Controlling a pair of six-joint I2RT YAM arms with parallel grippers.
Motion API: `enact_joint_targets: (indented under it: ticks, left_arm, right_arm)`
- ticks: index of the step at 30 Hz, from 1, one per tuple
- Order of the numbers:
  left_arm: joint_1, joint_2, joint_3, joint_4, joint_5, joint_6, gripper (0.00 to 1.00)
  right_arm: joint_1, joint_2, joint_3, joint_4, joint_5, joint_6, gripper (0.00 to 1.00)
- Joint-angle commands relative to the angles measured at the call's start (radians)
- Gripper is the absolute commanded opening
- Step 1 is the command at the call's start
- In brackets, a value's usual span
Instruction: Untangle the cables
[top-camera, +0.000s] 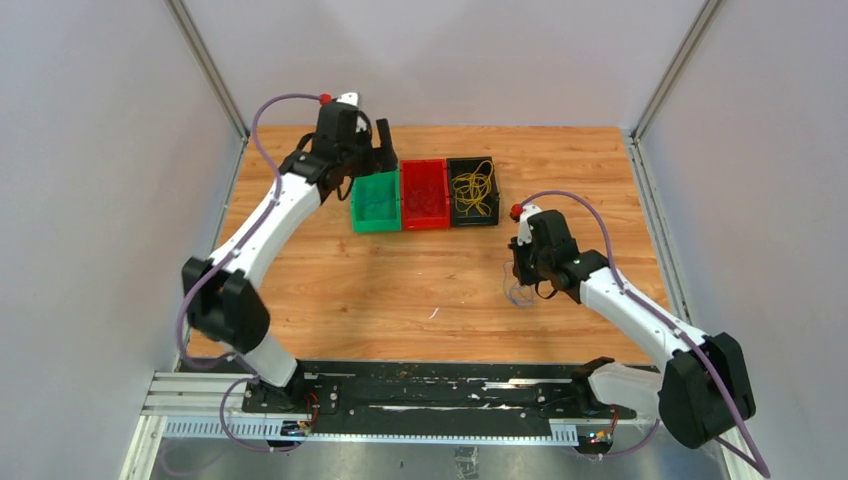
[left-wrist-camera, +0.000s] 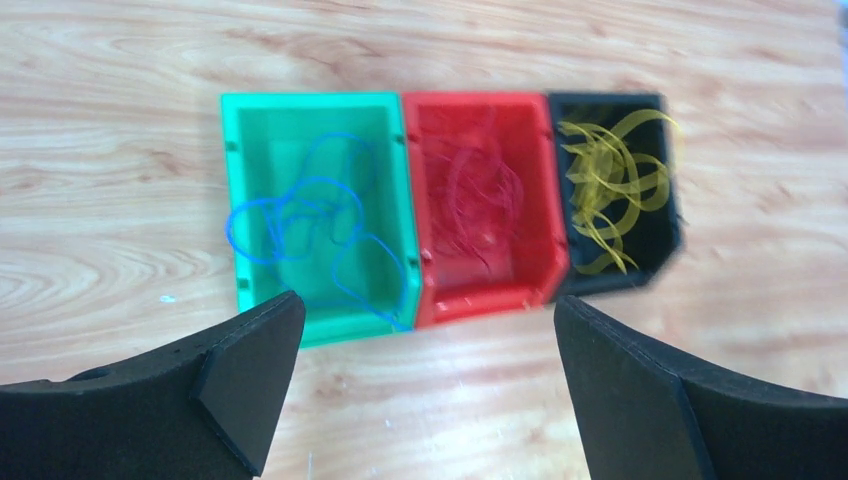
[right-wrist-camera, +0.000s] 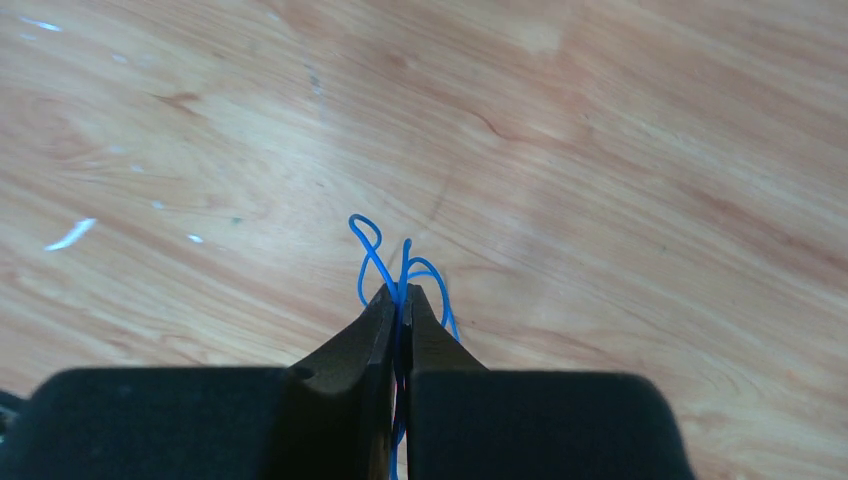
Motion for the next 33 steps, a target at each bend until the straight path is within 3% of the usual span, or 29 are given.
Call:
enact_joint_targets:
  ticks: [1,5,9,15,19,22,29,31,33]
  left_arm:
    - [0.001,-0.23,-0.226,0.188,0.28,0.119,1.0]
    - [-0.005,-0.429,-0.507,0.373,0.549,0.153,1.0]
    - [-0.071,-0.549,-0.67,0.5,0.745,0.166,1.0]
    - [-0.278,-0.604,-0.747,0.555,0.764,0.219,1.0]
    - [-0.349,-0.576,-0.743,0.58,0.741,0.215,0.99]
    - [-0.379,-0.528,-0.722,0.597,0.731,0.206,0.93]
    - [-0.43,-0.428,-0.656,0.608,0.726,0.196,0.62]
    - [-0.433,-0.419,-0.648,0.609,0.703,0.185,0.42]
    - [-0.433,-0.425,-0.654,0.609,0.642,0.174,0.06]
  right_arm:
    - [-0.012,-0.083,0.0,0.08,-0.212,-0.039,0.0]
    - [-0.011,-0.158,-0.009,0.173,-0.41,-0.029,0.0]
    - [-0.012,-0.227,-0.013,0.282,-0.571,0.021,0.0]
    - [-0.011,-0.285,0.009,0.38,-0.734,0.12,0.0]
    - [-0.01,-0.294,0.006,0.439,-0.829,0.18,0.0]
    - [-0.007,-0.298,0.004,0.461,-0.848,0.205,0.0]
    - [0.012,-0.296,0.008,0.478,-0.859,0.232,0.0]
    - [0.015,-0.299,0.004,0.476,-0.863,0.234,0.0]
    - [0.014,-0.305,0.006,0.448,-0.861,0.22,0.0]
